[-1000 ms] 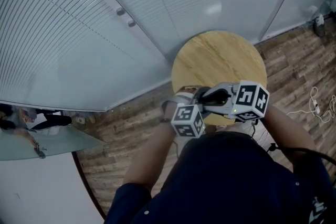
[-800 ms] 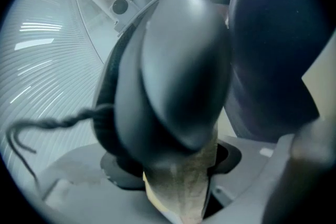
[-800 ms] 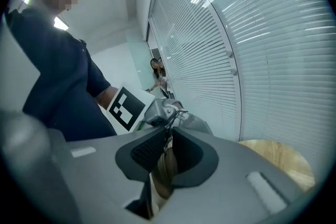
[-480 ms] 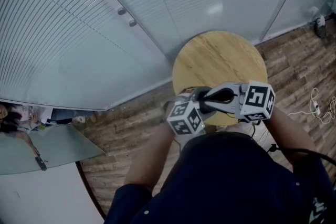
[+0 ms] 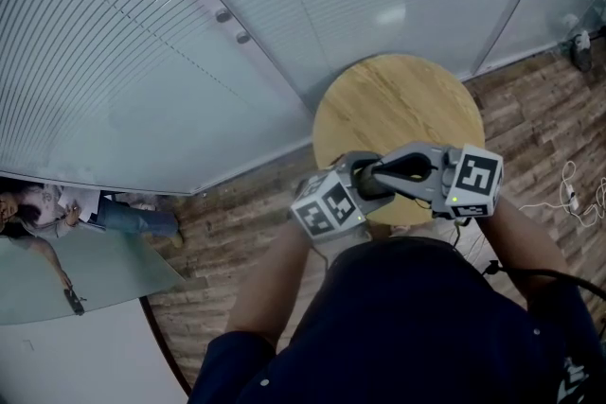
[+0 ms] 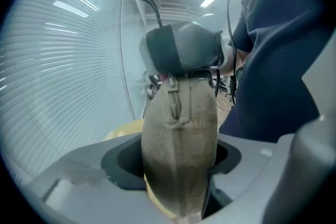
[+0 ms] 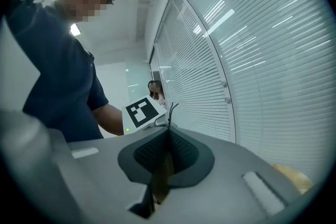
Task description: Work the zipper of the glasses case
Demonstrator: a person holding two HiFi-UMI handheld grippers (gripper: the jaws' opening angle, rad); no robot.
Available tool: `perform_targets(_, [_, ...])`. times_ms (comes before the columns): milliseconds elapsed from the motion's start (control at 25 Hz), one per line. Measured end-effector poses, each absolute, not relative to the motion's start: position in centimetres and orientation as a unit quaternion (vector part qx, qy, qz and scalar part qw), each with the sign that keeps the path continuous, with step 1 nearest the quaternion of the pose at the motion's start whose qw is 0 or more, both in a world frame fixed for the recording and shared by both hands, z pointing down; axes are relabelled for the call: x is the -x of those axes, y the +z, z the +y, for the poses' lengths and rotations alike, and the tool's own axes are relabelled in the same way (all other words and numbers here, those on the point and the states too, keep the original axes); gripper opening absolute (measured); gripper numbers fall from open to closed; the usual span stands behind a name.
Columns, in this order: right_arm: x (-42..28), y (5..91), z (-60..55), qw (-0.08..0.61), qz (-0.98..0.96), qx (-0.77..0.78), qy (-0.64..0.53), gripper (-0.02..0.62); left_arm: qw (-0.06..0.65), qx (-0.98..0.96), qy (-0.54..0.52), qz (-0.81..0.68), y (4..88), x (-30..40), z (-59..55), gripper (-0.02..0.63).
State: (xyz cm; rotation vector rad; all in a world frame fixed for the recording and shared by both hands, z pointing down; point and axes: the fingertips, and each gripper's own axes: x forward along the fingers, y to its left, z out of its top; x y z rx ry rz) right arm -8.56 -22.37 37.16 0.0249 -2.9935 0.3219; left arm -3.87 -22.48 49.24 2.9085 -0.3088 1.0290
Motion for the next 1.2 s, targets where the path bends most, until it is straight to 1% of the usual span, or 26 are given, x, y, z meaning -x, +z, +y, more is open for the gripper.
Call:
perform_targets(520, [8.1, 35.8, -23.3, 0.014, -0.991, -0.013, 0.129, 0.009, 0.032, -0.953, 0.286, -0.097, 46.9, 4.0, -23.0, 0.302])
perform_targets(1040, [6.1, 34.1, -24.4, -0.061, -0.983, -0.025, 0.171, 0.009, 0.055, -0.969, 0.217, -0.103, 44.4, 4.1, -23.4, 0.302])
perform_targets(1200, [6.0, 33.6, -24.2, -0.075, -0.982, -0.024, 0.171, 0.009, 0.062, -0.973, 0.198, -0.102, 43.7, 3.9, -23.2, 0.301])
